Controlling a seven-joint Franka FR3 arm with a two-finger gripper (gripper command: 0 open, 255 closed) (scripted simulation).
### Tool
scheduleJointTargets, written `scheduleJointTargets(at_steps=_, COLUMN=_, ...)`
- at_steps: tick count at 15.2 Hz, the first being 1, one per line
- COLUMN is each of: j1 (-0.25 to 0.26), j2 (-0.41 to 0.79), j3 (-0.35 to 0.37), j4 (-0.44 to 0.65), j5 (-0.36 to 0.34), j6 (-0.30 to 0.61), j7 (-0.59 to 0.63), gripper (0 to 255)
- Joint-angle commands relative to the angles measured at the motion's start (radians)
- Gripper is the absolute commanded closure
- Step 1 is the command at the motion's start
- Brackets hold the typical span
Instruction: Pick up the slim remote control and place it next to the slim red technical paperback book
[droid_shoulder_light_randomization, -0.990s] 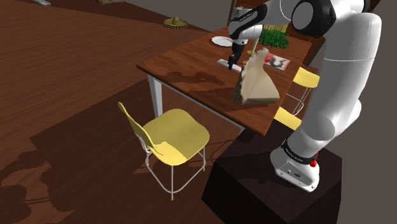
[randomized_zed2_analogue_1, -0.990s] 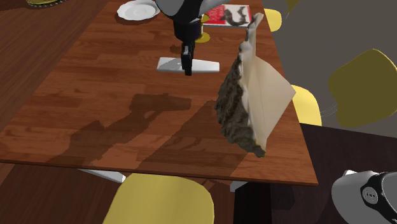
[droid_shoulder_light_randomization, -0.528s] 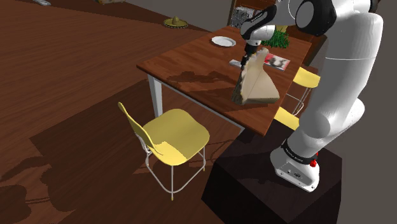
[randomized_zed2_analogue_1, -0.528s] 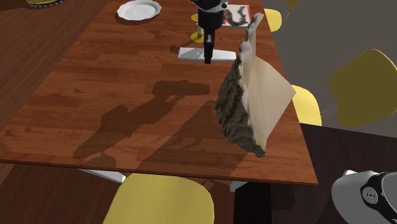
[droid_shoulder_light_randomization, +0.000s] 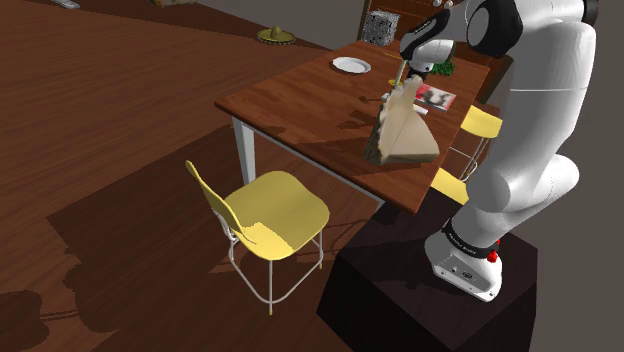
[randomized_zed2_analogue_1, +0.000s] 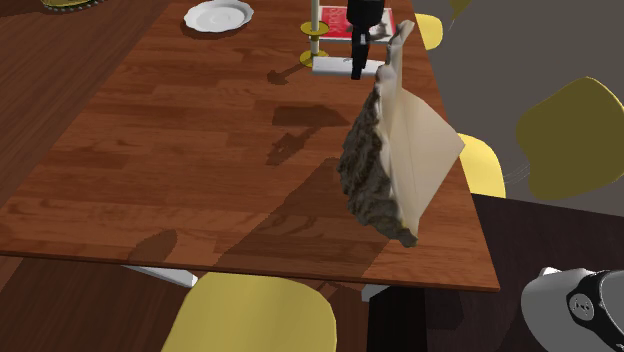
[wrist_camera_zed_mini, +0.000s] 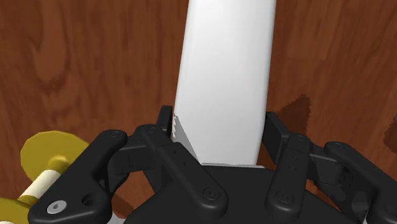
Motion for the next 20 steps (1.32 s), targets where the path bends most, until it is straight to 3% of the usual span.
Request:
scheduleJointTargets(at_steps=1, j1=-0.035, j2=0.015, j3=-0.007, j4=0.026, j5=0.008, j6=-0.014, j7=-0.043, gripper=255)
scheduleJointTargets(at_steps=8, j1=-0.17, j2=0.107, j3=-0.024, j4=0.166, j5=0.043, j6=-0.073, j7=-0.186, gripper=255)
scheduleJointTargets(at_steps=12, j1=-0.269, j2=0.191, j3=-0.027, j4=0.302, j5=0.067, j6=-0.13, j7=-0.27, gripper=255)
scheduleJointTargets(at_steps=20, j1=-0.276, j2=0.244, j3=-0.012, j4=0.277, j5=0.087, j6=-0.054, j7=-0.283, gripper=255)
